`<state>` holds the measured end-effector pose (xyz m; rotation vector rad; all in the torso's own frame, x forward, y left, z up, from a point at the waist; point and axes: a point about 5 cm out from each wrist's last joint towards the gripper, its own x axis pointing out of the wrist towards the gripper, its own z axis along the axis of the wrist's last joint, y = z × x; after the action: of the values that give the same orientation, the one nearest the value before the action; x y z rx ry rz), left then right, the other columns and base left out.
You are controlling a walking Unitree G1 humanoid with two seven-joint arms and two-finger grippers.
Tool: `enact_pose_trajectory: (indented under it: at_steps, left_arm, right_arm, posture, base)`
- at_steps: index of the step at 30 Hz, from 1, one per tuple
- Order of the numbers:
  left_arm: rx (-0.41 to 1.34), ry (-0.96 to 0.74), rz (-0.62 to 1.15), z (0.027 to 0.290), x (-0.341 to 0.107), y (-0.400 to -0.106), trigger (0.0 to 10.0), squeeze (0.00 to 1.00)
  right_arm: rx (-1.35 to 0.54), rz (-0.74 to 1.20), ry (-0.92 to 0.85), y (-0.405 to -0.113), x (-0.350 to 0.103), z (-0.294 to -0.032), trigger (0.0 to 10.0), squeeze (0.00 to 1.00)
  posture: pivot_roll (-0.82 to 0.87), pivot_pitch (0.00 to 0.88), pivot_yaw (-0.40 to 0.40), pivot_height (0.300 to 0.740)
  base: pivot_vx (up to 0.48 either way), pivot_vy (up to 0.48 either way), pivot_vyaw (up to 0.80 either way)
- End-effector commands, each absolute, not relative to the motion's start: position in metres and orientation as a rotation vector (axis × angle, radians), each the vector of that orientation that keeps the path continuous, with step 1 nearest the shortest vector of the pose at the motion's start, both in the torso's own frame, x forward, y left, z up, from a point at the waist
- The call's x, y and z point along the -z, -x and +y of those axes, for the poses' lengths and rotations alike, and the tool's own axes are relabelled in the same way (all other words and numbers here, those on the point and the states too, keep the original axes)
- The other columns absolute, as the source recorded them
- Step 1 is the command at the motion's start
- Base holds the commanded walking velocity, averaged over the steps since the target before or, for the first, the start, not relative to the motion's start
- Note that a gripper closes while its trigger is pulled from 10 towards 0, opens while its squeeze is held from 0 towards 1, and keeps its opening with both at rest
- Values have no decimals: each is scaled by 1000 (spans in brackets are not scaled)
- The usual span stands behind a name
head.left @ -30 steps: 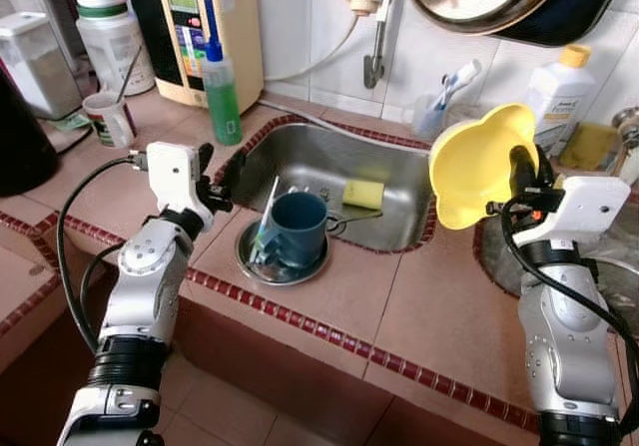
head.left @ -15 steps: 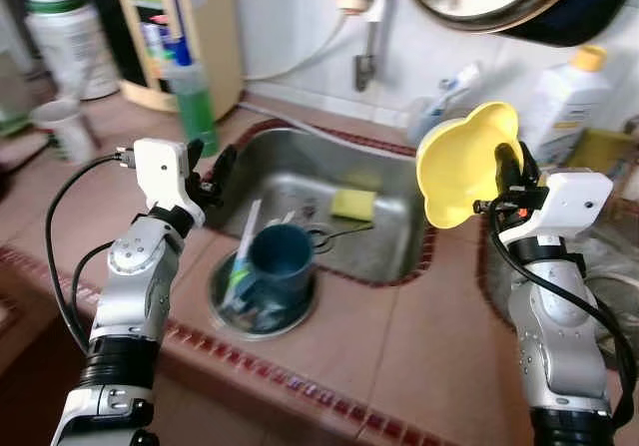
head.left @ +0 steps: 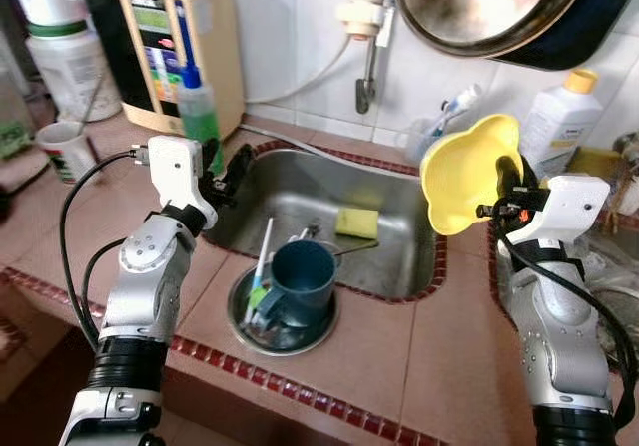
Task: Kitchen organization
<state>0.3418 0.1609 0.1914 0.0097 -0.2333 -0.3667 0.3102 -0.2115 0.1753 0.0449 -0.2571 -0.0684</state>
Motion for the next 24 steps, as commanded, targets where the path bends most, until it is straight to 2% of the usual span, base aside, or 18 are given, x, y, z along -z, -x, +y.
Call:
enact_pose_trajectory:
  at_steps: [1, 12, 24]
  left_arm:
    - [410, -42, -229, 154, -194, -340, 10000, 0]
    - [602, -148, -218, 125, -200, -319, 10000, 0]
    - [782, -166, -199, 101, -216, -293, 10000, 0]
  right_arm:
    - [92, -252, -53, -314, -179, -219, 10000, 0]
    - [20, -158, 16, -329, -173, -235, 10000, 0]
    - [-120, -6, 75, -346, -153, -235, 10000, 0]
  posture:
    - [-85, 0, -13, 740]
    - [-68, 8, -6, 740]
    - [-51, 85, -14, 740]
  base:
    - [0, 0, 0]
    - [0, 0, 0]
    - [0, 0, 0]
